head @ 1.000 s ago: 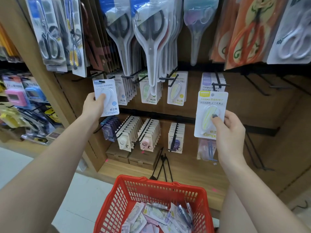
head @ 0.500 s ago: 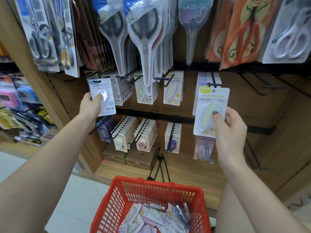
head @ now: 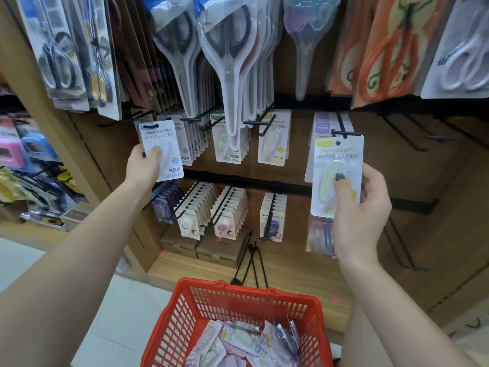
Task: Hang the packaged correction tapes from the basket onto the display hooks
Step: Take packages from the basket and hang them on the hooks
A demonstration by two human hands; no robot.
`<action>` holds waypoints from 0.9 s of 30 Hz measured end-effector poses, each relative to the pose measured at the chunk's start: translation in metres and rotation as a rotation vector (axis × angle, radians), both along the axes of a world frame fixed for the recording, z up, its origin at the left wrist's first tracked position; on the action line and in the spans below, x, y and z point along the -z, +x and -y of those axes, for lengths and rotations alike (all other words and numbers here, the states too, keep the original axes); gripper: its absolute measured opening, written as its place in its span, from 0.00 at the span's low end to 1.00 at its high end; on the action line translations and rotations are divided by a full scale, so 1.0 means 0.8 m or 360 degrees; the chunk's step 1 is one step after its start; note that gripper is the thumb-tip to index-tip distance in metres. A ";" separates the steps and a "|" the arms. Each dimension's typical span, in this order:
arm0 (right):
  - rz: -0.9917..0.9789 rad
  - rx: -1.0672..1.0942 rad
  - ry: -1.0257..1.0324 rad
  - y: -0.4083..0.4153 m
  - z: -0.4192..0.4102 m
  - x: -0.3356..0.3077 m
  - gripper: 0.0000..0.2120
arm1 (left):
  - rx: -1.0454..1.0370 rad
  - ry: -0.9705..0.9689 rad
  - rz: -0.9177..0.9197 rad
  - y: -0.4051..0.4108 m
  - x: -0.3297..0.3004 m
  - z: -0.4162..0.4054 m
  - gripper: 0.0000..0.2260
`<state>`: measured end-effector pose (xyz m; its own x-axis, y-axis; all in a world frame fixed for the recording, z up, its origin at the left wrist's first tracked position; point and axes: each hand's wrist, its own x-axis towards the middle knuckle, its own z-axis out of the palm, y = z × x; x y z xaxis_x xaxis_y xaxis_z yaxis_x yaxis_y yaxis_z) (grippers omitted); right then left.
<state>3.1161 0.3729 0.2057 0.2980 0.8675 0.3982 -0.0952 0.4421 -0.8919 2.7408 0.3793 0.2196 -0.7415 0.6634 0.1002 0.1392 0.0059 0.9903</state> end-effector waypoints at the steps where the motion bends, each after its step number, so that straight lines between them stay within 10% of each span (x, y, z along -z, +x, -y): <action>1: 0.0021 0.0017 0.0036 -0.003 0.002 0.001 0.12 | -0.0002 -0.0003 -0.0012 -0.001 0.000 0.000 0.18; 14: 0.0172 -0.0586 -0.0044 -0.085 -0.007 -0.014 0.10 | 0.0014 -0.0025 -0.0074 -0.009 0.002 -0.012 0.18; 27: 0.0111 -0.0387 -0.0104 -0.124 -0.013 -0.003 0.09 | 0.0048 -0.0034 -0.0103 -0.015 0.008 -0.035 0.18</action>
<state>3.0169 0.3829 0.2083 0.0513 0.9349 0.3513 -0.1289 0.3550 -0.9259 2.7291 0.4069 0.2130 -0.7136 0.6879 0.1328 0.2032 0.0219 0.9789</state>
